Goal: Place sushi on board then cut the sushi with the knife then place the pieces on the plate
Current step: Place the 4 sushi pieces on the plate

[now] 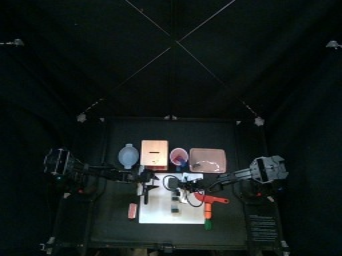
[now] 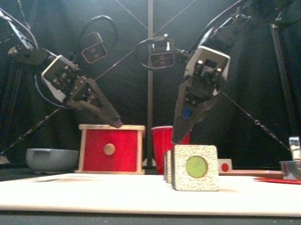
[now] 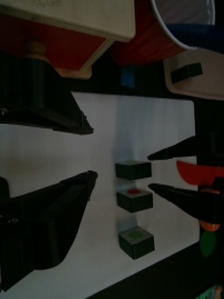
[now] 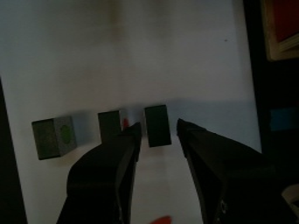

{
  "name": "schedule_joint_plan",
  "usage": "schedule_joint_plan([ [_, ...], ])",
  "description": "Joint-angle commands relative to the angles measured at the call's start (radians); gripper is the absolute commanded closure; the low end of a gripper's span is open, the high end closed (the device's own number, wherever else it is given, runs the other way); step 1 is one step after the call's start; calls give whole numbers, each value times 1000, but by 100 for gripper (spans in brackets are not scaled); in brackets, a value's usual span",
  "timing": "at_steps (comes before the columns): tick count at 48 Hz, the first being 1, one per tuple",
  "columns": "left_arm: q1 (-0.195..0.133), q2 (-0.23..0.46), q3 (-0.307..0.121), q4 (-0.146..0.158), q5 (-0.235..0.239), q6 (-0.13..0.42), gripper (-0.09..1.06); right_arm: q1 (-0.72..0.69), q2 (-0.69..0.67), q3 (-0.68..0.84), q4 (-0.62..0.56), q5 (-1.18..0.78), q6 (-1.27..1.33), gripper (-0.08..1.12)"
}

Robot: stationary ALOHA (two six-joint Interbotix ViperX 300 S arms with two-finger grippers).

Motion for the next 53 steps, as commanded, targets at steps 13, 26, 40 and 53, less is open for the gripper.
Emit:
schedule_joint_plan([
  [13,2,-12,-11,0,-5,0,18,-6,46,-31,-3,-8,2,30],
  [26,2,-12,-9,0,-5,0,18,-6,3,-17,-3,-2,5,46],
  [40,2,-12,-6,-2,-5,0,18,-31,-241,138,55,0,9,48],
  [53,2,-11,-8,0,-5,0,18,-140,-518,356,54,20,51,48],
])
